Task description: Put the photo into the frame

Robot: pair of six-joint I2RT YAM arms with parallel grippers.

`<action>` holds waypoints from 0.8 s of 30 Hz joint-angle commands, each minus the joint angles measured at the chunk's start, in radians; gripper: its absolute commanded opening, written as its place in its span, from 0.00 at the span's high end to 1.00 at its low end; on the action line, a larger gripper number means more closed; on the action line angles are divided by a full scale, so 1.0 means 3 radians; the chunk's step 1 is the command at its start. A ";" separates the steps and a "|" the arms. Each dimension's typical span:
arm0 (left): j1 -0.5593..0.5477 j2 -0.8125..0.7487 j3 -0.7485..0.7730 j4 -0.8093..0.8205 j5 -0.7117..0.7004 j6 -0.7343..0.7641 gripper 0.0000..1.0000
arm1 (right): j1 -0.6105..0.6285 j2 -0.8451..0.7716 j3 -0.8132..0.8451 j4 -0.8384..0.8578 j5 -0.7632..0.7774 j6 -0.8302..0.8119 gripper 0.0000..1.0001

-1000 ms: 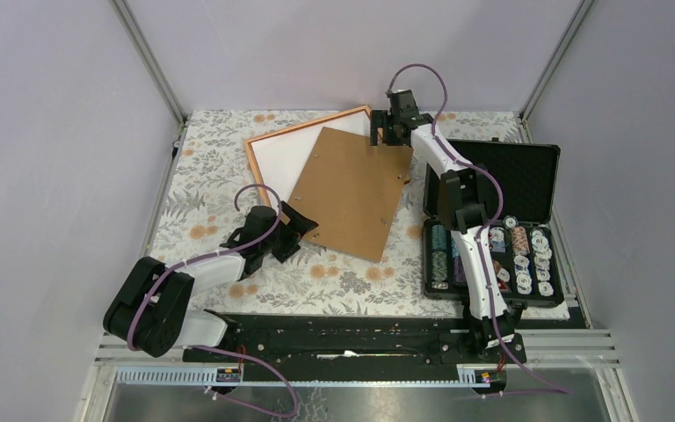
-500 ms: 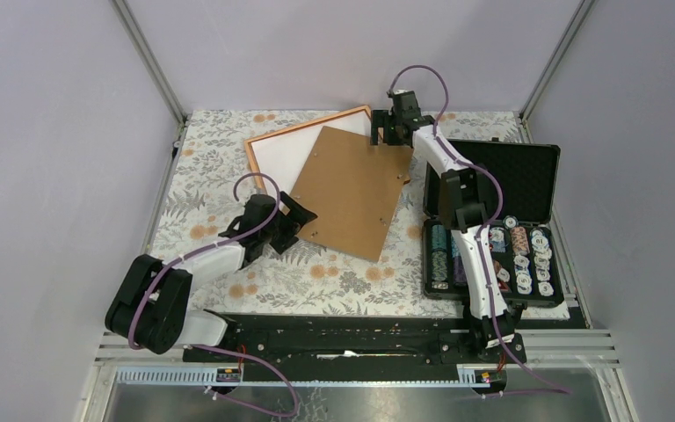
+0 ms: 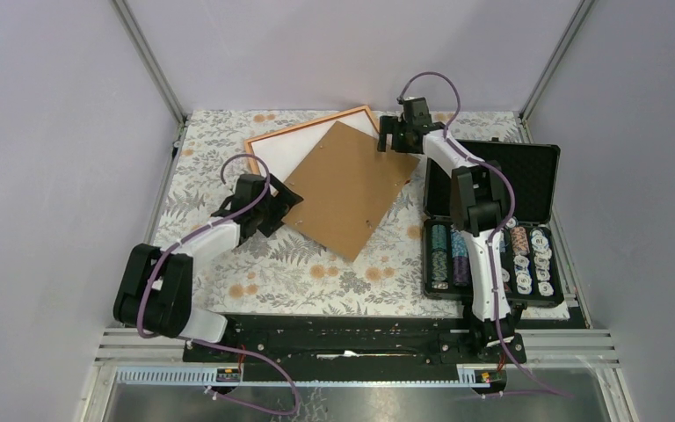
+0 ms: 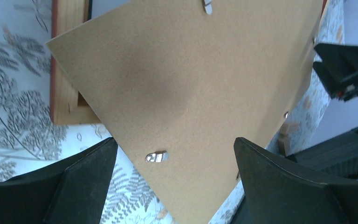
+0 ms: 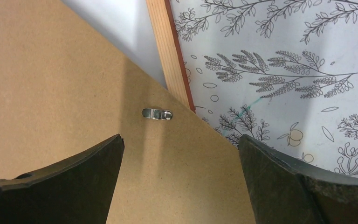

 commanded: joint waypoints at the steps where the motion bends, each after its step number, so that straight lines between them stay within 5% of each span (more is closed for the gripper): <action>1: 0.0074 0.0142 0.0403 0.0403 0.0121 0.0029 0.01 | 0.0096 -0.0219 -0.0212 -0.0226 -0.0400 0.0251 0.01; 24: 0.0594 0.1730 0.2031 0.0274 0.0189 0.0073 0.01 | 0.0224 -0.0599 -0.0775 0.0139 -0.0728 0.0435 0.00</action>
